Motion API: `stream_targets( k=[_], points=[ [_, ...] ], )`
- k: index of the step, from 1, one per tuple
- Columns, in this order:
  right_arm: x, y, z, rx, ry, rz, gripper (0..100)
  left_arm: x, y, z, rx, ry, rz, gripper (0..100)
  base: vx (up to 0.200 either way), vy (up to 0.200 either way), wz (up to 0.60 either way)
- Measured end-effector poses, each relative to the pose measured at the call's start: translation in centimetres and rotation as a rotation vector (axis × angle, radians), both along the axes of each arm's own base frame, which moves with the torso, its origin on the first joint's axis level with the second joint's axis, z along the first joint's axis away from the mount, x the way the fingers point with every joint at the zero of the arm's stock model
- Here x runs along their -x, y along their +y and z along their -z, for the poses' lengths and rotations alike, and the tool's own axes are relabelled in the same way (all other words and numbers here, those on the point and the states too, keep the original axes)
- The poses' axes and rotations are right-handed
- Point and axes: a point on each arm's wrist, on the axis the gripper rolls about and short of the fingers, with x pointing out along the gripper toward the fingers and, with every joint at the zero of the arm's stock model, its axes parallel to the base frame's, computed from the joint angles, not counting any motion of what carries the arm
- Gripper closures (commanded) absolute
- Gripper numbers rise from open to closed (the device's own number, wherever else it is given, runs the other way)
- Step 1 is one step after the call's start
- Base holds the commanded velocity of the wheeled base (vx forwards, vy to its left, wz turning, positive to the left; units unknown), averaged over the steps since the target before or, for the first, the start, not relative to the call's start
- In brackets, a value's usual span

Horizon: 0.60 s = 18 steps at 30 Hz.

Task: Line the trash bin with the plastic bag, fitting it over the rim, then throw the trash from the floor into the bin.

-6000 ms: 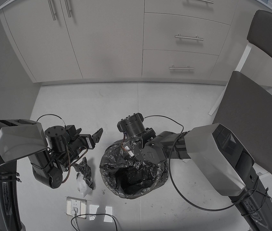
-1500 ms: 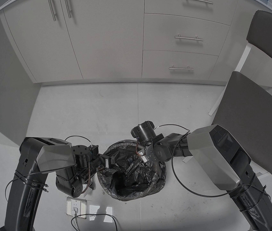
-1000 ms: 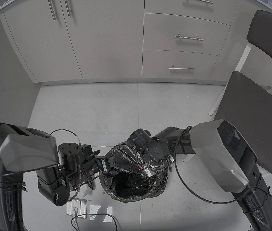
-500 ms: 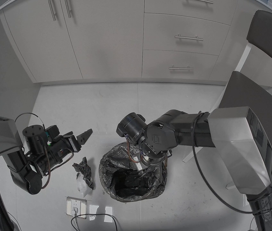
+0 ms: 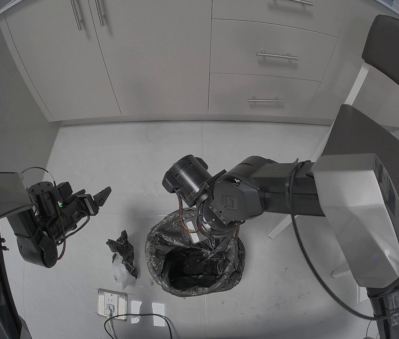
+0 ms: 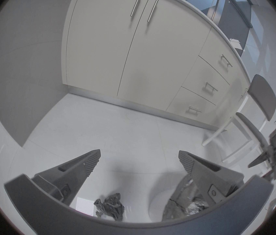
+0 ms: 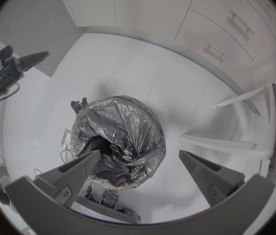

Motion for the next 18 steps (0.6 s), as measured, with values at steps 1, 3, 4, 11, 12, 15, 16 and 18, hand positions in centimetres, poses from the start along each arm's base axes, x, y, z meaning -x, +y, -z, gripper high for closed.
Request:
stream_targets(
  k=[1,3,4,11,12,15,16,18],
  points=[
    [0.1,0.0,-0.2,-0.003,-0.005,0.0,0,-0.6,0.2,0.3,-0.001,-0.002,-0.005,0,0.0,0.0,0.0],
    [0.1,0.0,-0.6,-0.012,-0.017,0.003,0,-2.1,0.7,1.0,-0.002,0.001,-0.015,0,0.0,0.0,0.0],
    [0.1,0.0,-0.7,-0.016,-0.021,0.004,0,-2.8,0.9,1.3,-0.001,0.007,-0.019,0,0.0,0.0,0.0],
    [-0.4,-0.1,-1.2,-0.045,-0.054,0.014,0,-7.7,1.7,2.0,0.029,0.096,-0.082,0,0.0,0.0,0.0],
    [-0.5,-0.1,-1.2,-0.046,-0.056,0.016,0,-8.4,1.8,1.9,0.031,0.104,-0.093,0,0.0,0.0,0.0],
    [-0.8,-0.3,-1.1,-0.05,-0.062,0.024,0,-10.7,2.1,1.1,0.035,0.118,-0.129,0,0.0,0.0,0.0],
    [-0.9,-0.4,-1.1,-0.051,-0.063,0.026,0,-11.3,2.2,0.9,0.036,0.122,-0.138,0,0.0,0.0,0.0],
    [-1.1,-0.5,-1.0,-0.051,-0.066,0.029,0,-12.8,2.3,0.4,0.038,0.135,-0.158,0,0.0,0.0,0.0]
  ],
)
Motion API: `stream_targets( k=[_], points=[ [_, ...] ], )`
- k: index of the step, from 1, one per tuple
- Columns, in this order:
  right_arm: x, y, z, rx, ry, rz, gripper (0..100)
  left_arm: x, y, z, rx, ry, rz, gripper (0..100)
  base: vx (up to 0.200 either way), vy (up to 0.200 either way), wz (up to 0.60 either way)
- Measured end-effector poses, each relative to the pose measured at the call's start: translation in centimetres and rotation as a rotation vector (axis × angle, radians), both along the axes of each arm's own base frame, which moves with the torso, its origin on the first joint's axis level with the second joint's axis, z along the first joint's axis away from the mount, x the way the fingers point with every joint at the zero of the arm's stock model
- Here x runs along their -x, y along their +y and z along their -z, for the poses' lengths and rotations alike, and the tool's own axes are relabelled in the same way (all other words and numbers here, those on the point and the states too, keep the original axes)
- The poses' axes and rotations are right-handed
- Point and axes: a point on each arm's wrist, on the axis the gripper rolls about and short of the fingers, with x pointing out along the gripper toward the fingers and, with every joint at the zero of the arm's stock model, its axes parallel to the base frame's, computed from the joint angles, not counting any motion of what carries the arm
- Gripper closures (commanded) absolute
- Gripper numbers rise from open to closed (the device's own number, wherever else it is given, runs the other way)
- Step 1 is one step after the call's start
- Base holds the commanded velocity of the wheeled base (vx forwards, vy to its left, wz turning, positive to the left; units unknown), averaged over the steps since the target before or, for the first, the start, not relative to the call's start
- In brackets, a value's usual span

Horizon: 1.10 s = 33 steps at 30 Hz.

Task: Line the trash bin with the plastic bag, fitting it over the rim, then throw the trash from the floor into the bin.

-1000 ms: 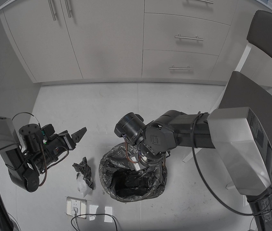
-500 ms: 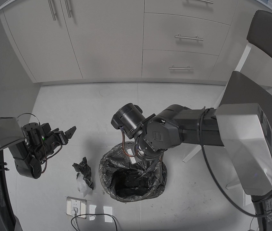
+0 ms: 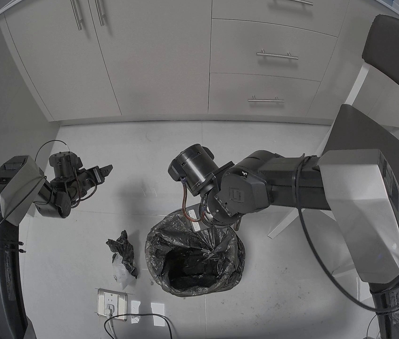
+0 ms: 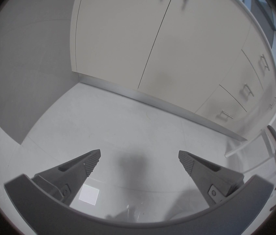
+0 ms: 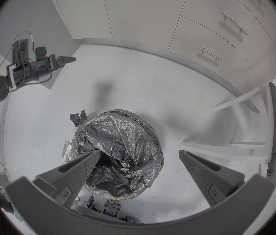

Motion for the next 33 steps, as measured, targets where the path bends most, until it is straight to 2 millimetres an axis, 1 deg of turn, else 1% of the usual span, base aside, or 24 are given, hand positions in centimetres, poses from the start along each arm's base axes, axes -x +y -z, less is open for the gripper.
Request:
stream_targets(
  k=[3,6,9,11,13,14,15,18,21,27,33],
  points=[
    [-0.3,-0.2,0.1,-0.002,-0.003,0.005,0,-1.8,0.1,-0.6,0.001,0.023,-0.021,0,0.0,0.0,0.0],
    [-0.7,-0.4,0.2,-0.004,-0.007,0.007,0,-3.4,0.1,-0.6,0.002,0.057,-0.033,0,0.0,0.0,0.0],
    [-1.1,-0.5,0.4,-0.008,-0.012,0.01,0,-4.7,-0.1,-0.3,0.004,0.105,-0.04,0,0.0,0.0,0.0],
    [-1.3,-0.6,0.4,-0.01,-0.014,0.012,0,-5.2,-0.2,0.7,0.01,0.165,-0.045,0,0.0,0.0,0.0],
    [-1.5,-0.7,0.5,-0.012,-0.017,0.014,0,-5.5,-0.4,2.4,0.024,0.248,-0.055,0,0.0,0.0,0.0],
    [-1.7,-0.8,0.6,-0.012,-0.018,0.017,0,-5.5,-0.6,4.0,0.039,0.311,-0.064,0,0.0,0.0,0.0],
    [-1.8,-0.9,0.7,-0.012,-0.018,0.018,0,-5.5,-0.7,4.6,0.044,0.335,-0.068,0,0.0,0.0,0.0],
    [-2.1,-1.1,0.8,-0.013,-0.019,0.026,0,-5.3,-1.4,8.0,0.062,0.453,-0.078,0,0.0,0.0,0.0],
    [-2.4,-1.3,1.1,-0.012,-0.016,0.034,0,-4.9,-2.3,10.4,0.064,0.521,-0.072,0,0.0,0.0,0.0],
    [-2.8,-1.4,1.5,-0.019,-0.022,0.043,0,-4.4,-3.2,13.7,0.056,0.582,-0.062,0,0.0,0.0,0.0],
    [-3.0,-1.5,1.7,-0.017,-0.021,0.046,0,-3.7,-3.7,16.1,0.047,0.65,-0.063,0,0.0,0.0,0.0]
  ],
)
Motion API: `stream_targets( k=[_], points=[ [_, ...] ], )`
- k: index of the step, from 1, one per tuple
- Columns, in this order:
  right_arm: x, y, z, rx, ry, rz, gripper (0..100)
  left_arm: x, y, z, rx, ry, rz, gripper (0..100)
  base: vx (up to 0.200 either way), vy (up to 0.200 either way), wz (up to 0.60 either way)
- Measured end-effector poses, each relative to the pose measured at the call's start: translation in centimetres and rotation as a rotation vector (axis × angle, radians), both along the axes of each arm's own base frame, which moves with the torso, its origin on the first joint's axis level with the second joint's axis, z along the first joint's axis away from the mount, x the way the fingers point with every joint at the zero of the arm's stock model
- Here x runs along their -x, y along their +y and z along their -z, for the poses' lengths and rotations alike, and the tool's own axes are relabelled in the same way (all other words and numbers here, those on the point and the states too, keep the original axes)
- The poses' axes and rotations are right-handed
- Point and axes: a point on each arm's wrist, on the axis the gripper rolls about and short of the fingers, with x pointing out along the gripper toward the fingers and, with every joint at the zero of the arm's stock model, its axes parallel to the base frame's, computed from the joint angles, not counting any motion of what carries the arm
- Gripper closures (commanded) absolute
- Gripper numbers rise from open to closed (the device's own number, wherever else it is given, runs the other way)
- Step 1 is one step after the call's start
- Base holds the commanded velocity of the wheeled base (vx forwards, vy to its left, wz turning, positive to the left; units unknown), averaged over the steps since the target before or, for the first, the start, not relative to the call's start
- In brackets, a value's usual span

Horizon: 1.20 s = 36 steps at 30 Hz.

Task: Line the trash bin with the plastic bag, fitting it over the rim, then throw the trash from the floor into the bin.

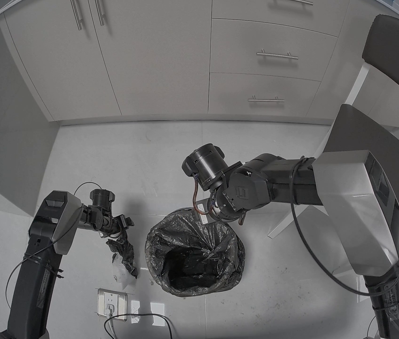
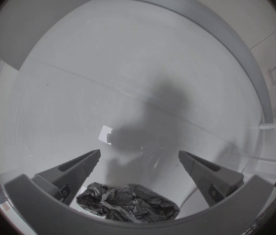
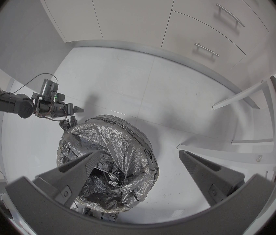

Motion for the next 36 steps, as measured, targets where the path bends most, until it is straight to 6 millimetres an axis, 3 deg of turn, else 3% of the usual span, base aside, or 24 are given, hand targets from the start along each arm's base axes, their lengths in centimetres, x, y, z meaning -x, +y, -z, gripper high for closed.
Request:
stream_targets(
  k=[13,20,28,29,36],
  points=[
    [-0.6,-0.5,0.5,0.006,0.007,0.017,0,1.8,-0.9,2.3,-0.003,0.182,0.017,0,0.0,0.0,0.0],
    [-0.8,-0.7,0.7,0.007,0.011,0.025,0,3.9,-1.5,5.6,-0.014,0.354,0.023,0,0.0,0.0,0.0],
    [-1.1,-0.9,1.2,0.012,0.018,0.033,0,4.8,-1.9,7.1,-0.022,0.415,0.029,0,0.0,0.0,0.0],
    [-1.1,-0.9,1.3,0.012,0.019,0.034,0,4.9,-1.9,7.2,-0.022,0.417,0.028,100,0.0,0.0,0.0],
    [-1.1,-0.9,1.3,0.014,0.019,0.034,0,5.2,-2.0,7.4,-0.004,0.448,-0.019,100,0.0,0.0,0.0]
  ],
)
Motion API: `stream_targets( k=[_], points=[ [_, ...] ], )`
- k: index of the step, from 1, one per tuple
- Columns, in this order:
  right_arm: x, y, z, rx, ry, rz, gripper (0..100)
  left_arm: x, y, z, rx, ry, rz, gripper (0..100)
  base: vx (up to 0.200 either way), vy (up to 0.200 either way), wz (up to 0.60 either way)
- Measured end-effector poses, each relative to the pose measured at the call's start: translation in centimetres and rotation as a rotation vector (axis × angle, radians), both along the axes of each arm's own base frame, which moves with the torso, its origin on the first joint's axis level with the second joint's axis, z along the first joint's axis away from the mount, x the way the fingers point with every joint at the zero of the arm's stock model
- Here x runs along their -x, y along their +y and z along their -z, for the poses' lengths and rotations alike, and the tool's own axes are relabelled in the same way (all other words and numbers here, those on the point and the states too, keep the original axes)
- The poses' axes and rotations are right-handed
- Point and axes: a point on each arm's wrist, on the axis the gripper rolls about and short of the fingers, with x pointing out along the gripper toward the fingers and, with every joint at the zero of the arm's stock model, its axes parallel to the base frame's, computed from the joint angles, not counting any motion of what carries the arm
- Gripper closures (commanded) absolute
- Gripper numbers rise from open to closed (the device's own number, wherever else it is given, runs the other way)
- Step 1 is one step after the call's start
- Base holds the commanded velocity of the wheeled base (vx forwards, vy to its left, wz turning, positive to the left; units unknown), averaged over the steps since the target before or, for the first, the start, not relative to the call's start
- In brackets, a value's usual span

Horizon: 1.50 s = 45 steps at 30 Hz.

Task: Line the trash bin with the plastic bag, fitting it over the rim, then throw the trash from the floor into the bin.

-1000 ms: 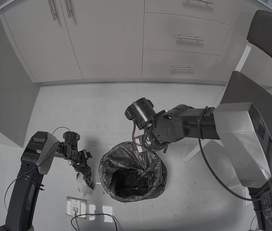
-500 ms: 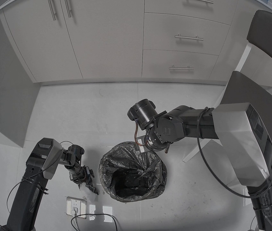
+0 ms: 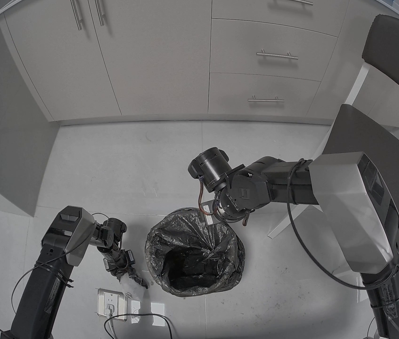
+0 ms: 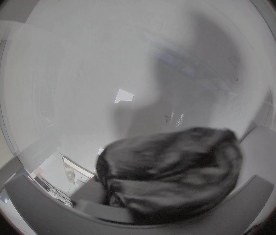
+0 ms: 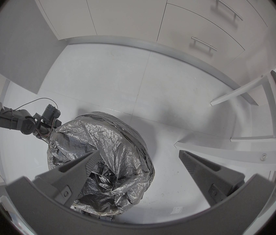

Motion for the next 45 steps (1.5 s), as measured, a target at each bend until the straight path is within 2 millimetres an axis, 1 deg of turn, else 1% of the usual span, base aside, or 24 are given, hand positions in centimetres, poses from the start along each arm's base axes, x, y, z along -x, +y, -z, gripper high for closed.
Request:
stream_targets(
  k=[4,11,14,17,21,25,32,35,36,38,42,45],
  points=[
    [0.1,-0.1,-0.3,0.0,-0.004,0.001,0,0.7,0.1,0.1,-0.005,0.07,-0.007,100,0.0,0.0,0.0],
    [0.5,-0.5,-1.8,0.002,-0.008,0.004,0,3.1,0.8,0.2,-0.017,0.311,-0.035,100,0.0,0.0,0.0],
    [1.2,-1.0,-3.0,0.016,0.011,0.006,0,3.4,0.9,-0.5,-0.024,0.355,-0.066,100,0.0,0.0,0.0],
    [2.1,-1.4,-4.6,0.024,0.024,0.004,0,3.4,1.0,-2.1,-0.03,0.392,-0.128,100,0.0,0.0,0.0],
    [3.4,-2.2,-7.0,0.029,0.032,0.002,0,3.5,1.0,-4.9,-0.037,0.441,-0.162,100,0.0,0.0,0.0],
    [4.9,-2.7,-9.3,0.025,0.029,-0.012,0,3.3,1.0,-8.1,-0.041,0.453,-0.171,100,0.0,0.0,0.0],
    [8.3,-3.5,-13.4,0.025,0.006,-0.047,0,3.1,0.7,-15.7,-0.017,0.419,-0.199,100,0.0,0.0,0.0],
    [9.5,-3.7,-14.7,0.028,-0.022,-0.05,0,3.6,0.0,-19.0,0.024,0.422,-0.191,100,0.0,0.0,0.0],
    [10.0,-3.8,-15.2,0.031,-0.033,-0.05,0,4.0,-0.4,-20.4,0.043,0.43,-0.185,100,0.0,0.0,0.0],
    [10.5,-4.0,-15.9,0.031,-0.045,-0.049,0,4.6,-1.0,-22.5,0.071,0.448,-0.171,100,0.0,0.0,0.0],
    [11.8,-4.4,-17.4,0.017,-0.071,-0.055,0,6.5,-3.3,-27.2,0.118,0.462,-0.11,100,0.0,0.0,0.0],
    [12.5,-4.7,-18.2,0.007,-0.085,-0.059,0,7.6,-4.9,-29.7,0.143,0.443,-0.061,100,0.0,0.0,0.0]
  ],
)
